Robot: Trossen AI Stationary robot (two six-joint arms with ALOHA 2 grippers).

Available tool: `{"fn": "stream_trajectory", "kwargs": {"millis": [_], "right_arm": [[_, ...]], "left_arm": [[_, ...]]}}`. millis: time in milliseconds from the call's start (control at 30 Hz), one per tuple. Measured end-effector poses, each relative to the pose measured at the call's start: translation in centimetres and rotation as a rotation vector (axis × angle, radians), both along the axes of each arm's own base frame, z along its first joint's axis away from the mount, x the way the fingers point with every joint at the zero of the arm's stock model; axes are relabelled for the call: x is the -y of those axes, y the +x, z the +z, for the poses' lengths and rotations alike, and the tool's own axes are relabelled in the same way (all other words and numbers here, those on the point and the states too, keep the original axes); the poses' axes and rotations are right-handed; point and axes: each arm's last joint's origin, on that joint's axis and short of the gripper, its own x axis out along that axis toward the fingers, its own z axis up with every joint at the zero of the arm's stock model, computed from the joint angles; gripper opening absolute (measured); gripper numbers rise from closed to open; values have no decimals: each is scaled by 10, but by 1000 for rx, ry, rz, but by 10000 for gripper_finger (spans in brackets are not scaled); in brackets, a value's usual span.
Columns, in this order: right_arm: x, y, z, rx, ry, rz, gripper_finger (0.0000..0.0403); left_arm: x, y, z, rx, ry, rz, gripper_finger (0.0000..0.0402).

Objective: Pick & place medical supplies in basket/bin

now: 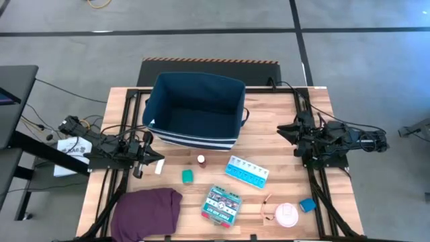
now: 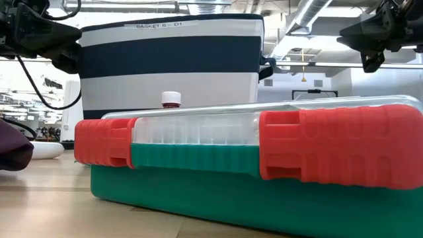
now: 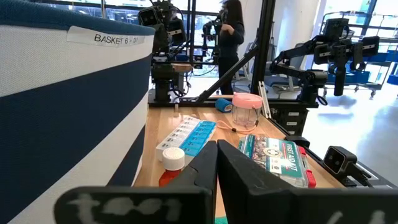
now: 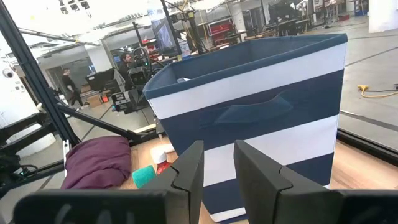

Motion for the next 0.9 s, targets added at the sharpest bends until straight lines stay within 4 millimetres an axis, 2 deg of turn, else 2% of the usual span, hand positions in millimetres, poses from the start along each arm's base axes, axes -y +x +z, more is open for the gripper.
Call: {"fn": "stream_trajectory", "kwargs": {"millis": [133, 333, 567, 733, 900], "right_arm": [[0, 0, 0, 0, 0, 0, 82], [0, 0, 0, 0, 0, 0, 82], [0, 0, 0, 0, 0, 0, 82], [0, 0, 0, 0, 0, 0, 82], [0, 0, 0, 0, 0, 0, 82]], "left_arm": [[0, 0, 1, 8, -4, -1, 0], [0, 0, 0, -12, -130, -7, 0], [0, 0, 1, -9, -123, -7, 0], [0, 0, 1, -31, -276, -21, 0], [-1, 0, 1, -22, -248, 23, 0]]}}
